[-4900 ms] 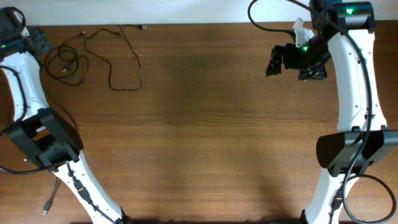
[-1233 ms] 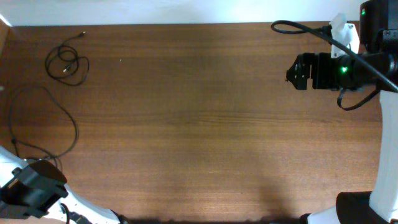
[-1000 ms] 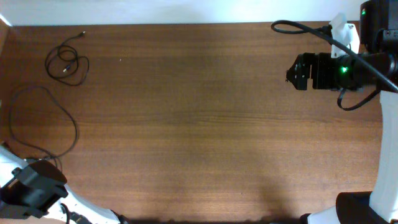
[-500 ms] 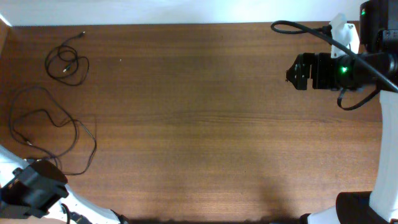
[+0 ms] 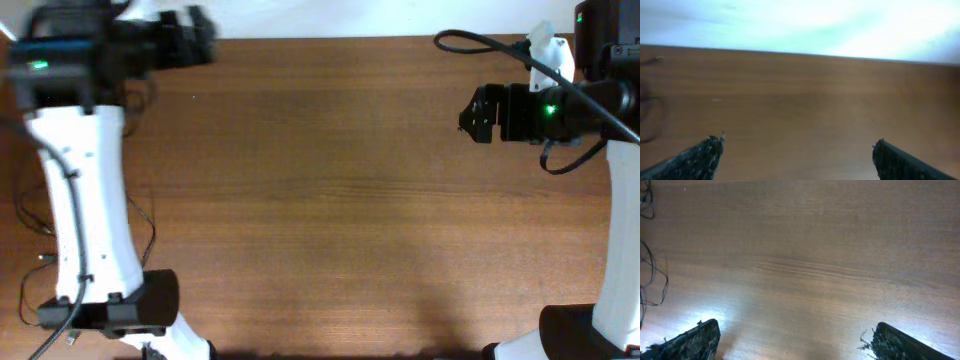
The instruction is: Untangle cables
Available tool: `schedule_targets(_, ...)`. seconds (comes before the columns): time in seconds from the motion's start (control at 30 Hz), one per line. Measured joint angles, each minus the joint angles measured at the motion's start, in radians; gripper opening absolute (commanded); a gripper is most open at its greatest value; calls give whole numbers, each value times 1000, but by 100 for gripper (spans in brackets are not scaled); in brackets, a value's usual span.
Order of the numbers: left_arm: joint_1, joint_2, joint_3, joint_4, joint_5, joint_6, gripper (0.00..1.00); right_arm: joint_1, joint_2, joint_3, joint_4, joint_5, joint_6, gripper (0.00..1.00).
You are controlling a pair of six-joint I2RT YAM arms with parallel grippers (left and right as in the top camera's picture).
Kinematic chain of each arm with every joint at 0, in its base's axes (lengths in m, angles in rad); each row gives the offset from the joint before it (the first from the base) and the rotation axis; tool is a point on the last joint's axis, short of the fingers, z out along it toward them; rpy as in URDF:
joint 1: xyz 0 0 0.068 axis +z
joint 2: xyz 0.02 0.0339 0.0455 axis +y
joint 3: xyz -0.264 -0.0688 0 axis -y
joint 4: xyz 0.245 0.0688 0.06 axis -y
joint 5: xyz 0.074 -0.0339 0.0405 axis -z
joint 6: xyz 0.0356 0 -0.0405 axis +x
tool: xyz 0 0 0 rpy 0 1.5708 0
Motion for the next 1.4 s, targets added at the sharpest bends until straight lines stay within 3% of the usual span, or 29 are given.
schedule_targets(0.27,-185,3,-137,51,-68,3,99,0,0,0,0,0,0,99)
schedule_targets(0.43,-188,3,-137,51,-72,3,99,0,-30,0,0,9,0,99)
schedule_targets(0.67,-188,3,-137,51,-72,3,99,0,-276,10,0,15,0,99)
schedule_targets(0.9,-188,3,-137,50,-72,3,99,0,-311,10,2,135,-19,99)
schedule_targets(1.03,-188,3,-137,50,-72,3,99,0,-362,-11,176,167,-19,99)
schedule_targets(1.17,-188,3,-137,47,-75,3,99,0,-490,-224,417,175,-27,99)
schedule_targets(1.33,-188,3,-137,47,-79,3,99,-12,-816,-795,860,183,-49,99)
schedule_targets(1.4,-188,3,-138,47,-80,3,99,-27,-902,-942,924,183,-49,99)
